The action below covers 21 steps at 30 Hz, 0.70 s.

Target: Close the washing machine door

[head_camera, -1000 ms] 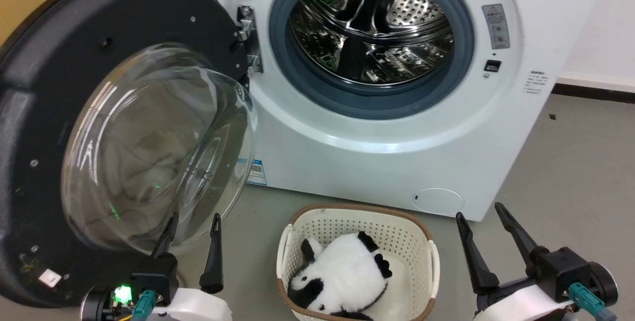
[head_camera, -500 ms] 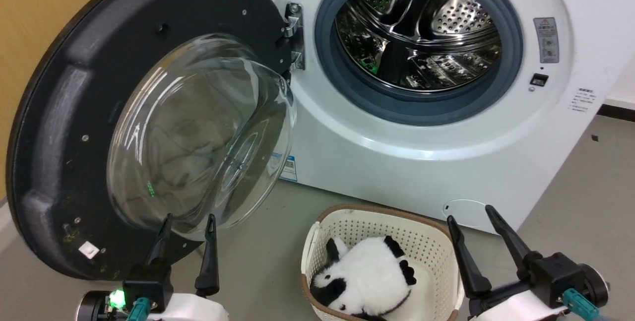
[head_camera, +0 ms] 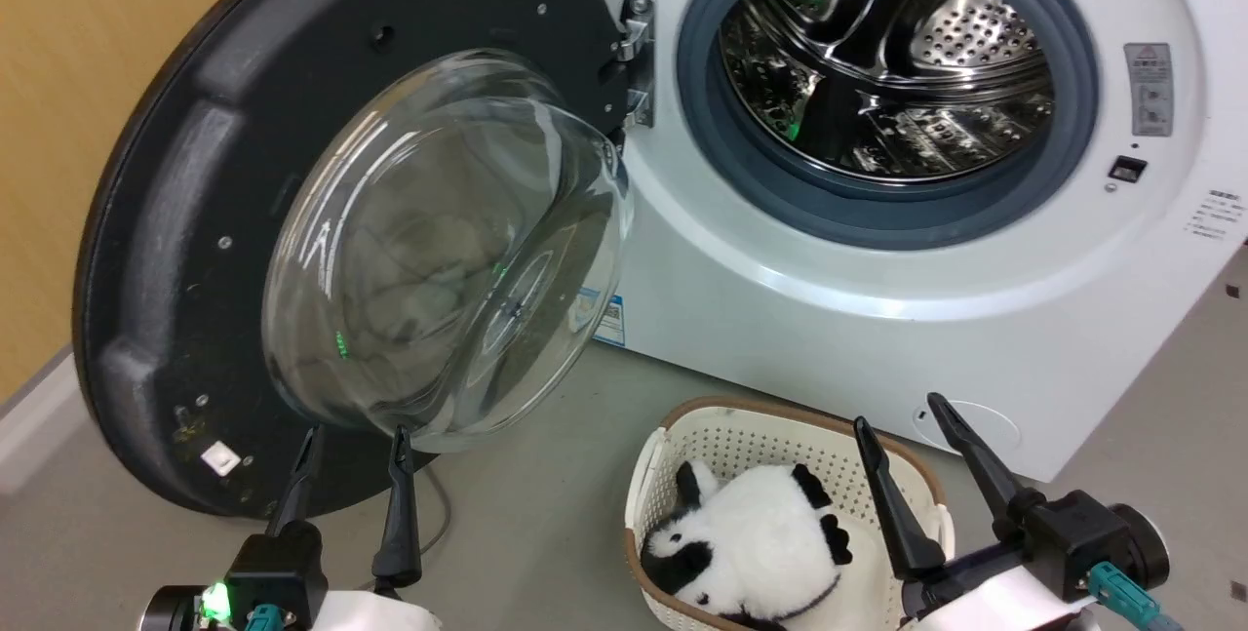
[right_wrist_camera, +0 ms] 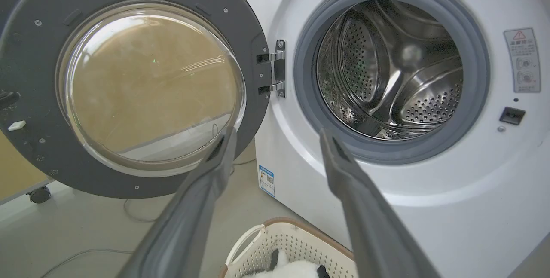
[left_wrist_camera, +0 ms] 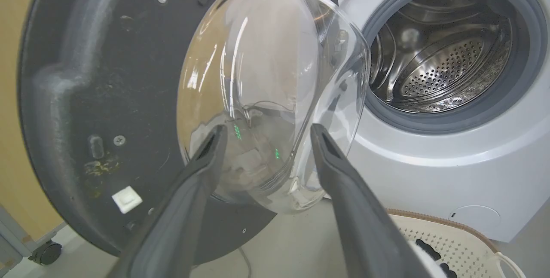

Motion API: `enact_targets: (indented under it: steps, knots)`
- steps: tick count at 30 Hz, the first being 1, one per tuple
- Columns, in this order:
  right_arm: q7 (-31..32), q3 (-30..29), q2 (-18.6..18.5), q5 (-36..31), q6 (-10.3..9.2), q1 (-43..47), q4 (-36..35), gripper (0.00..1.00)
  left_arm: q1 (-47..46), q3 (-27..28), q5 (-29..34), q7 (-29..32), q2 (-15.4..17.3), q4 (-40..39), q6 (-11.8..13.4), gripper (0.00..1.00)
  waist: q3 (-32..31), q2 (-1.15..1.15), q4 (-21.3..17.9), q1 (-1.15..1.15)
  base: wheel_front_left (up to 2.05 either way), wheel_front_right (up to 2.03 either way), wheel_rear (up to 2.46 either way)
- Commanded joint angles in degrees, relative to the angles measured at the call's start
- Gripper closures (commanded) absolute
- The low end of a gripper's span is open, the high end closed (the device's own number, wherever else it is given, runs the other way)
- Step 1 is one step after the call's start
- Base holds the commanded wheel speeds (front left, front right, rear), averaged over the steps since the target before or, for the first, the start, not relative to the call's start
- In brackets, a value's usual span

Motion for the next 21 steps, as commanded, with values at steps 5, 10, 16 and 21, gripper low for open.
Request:
enact_targets:
  steps: [5,10,16,21]
  knots:
    - [-1.0,0.9,-0.9,0.9,0.03,-0.7,0.2,0.0,1.0,0.1,-0.5,-1.1,0.1,-0.5,0.7,0.0,0.1,0.0,1.4,0.0,0.0,0.0,0.0]
    - [-1.6,1.5,-1.3,1.3,0.04,-0.7,0.3,0.0,1.4,0.0,-0.7,-1.7,0.0,-0.7,1.0,0.0,0.1,0.0,2.6,0.0,0.0,0.0,0.0]
    - [-2.3,2.4,-1.7,1.6,0.04,-0.8,0.6,0.0,2.0,0.0,-0.9,-2.4,0.0,-1.1,1.4,0.0,0.1,0.0,4.0,0.0,0.0,0.0,0.0]
    - [-2.9,3.1,-1.9,1.9,0.04,-1.0,1.0,0.0,2.4,0.1,-1.0,-3.0,0.0,-1.4,1.5,0.0,0.0,0.0,5.2,0.0,0.0,0.0,0.0]
